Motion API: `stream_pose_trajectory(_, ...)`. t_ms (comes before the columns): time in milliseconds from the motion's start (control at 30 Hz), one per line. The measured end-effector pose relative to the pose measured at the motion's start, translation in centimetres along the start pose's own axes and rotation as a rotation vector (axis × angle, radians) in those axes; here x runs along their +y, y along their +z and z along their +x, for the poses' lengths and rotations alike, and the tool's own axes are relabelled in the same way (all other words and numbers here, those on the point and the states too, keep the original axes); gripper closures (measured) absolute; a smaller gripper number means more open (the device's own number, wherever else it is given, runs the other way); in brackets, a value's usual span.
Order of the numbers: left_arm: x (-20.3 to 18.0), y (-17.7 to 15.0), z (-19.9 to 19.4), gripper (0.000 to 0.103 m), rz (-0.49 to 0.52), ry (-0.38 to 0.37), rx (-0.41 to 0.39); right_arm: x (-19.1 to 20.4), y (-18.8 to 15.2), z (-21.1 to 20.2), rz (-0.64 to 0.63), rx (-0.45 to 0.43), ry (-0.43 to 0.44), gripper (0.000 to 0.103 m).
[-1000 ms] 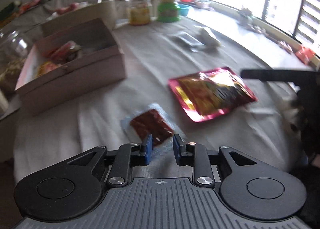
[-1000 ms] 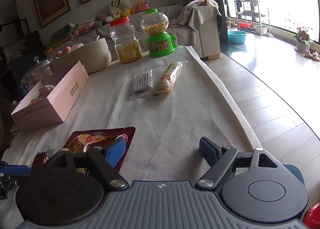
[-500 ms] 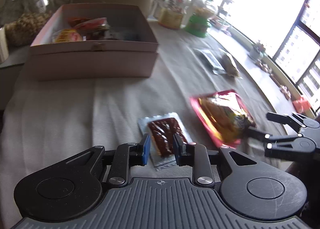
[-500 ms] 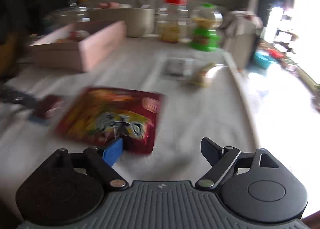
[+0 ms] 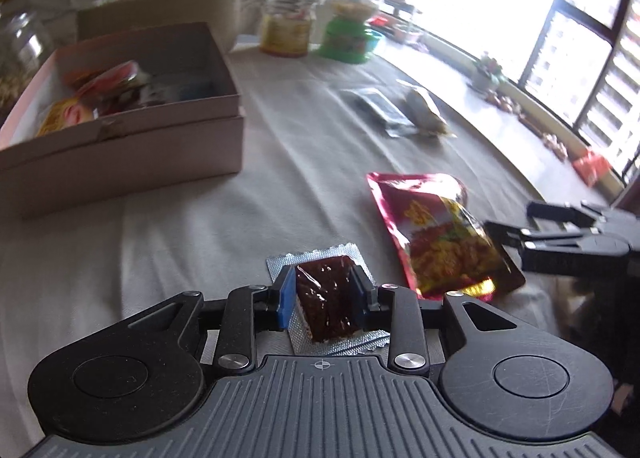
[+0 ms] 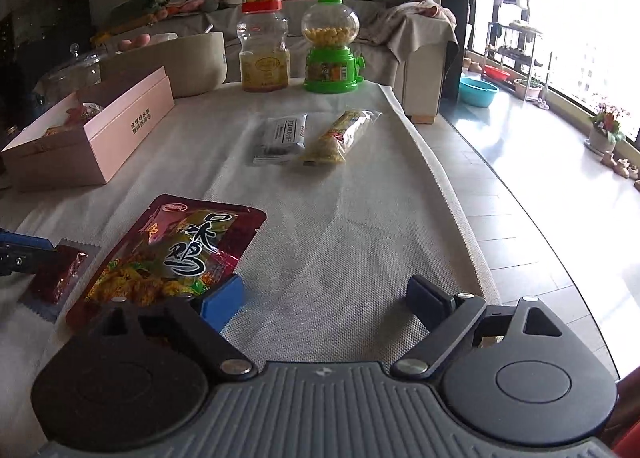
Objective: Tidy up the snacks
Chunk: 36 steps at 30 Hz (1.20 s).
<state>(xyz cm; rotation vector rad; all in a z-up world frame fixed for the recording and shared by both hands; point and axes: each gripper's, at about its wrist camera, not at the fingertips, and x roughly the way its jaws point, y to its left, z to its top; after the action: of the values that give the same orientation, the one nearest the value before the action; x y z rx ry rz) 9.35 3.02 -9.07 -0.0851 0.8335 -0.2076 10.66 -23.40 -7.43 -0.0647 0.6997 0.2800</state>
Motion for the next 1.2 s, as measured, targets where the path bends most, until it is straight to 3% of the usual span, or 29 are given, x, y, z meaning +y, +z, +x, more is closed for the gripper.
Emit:
stream_pose_trajectory(300,-1.3,-0.1,-1.4,0.070,0.049,0.044,-0.028,0.0,0.0,0.2,0.005,0.000,-0.003,0.012)
stream_pose_trajectory(400,-2.4,-0.7,-0.9,0.069,0.111,0.027,0.014,0.0,0.0,0.2,0.005,0.000,-0.003,0.012)
stream_pose_trajectory(500,-3.1,-1.3,-1.0,0.065,0.189,0.069,0.001,0.0,0.0,0.2,0.005,0.000,-0.002,0.012)
stream_pose_trajectory(600,-3.0,-1.4,-1.0,0.063,0.206,0.107,-0.001,-0.1,0.0,0.2,0.005,0.000,-0.002,0.012)
stream_pose_trajectory(700,-3.0,-1.3,-0.8,0.063,0.193,0.097,0.009,-0.1,0.0,0.2,0.005,0.000,-0.002,0.012)
stream_pose_trajectory(767,-3.3,-1.3,-0.5,0.056,0.200,0.090,0.014,-0.1,0.0,0.2,0.005,0.000,-0.002,0.012)
stream_pose_trajectory(833,-3.7,-1.4,-0.3,0.039,0.206,0.071,0.017,-0.1,0.0,0.2,0.006,-0.001,-0.002,0.012)
stream_pose_trajectory(900,-3.8,-1.5,-0.2,0.034,0.211,0.060,0.016,-0.1,0.0,0.2,0.006,-0.001,-0.003,0.012)
stream_pose_trajectory(1000,-3.1,-1.3,-0.5,0.038,0.166,0.053,0.004,-0.1,-0.1,0.1,0.007,-0.001,-0.003,0.012)
stream_pose_trajectory(1100,-1.6,-1.3,-0.2,0.040,0.105,0.104,0.015,-0.1,-0.1,0.2,0.007,-0.001,-0.002,0.012)
stream_pose_trajectory(1200,-0.6,-1.3,-0.3,0.040,0.060,0.069,0.006,-0.2,-0.1,0.1,0.005,0.001,-0.003,0.011)
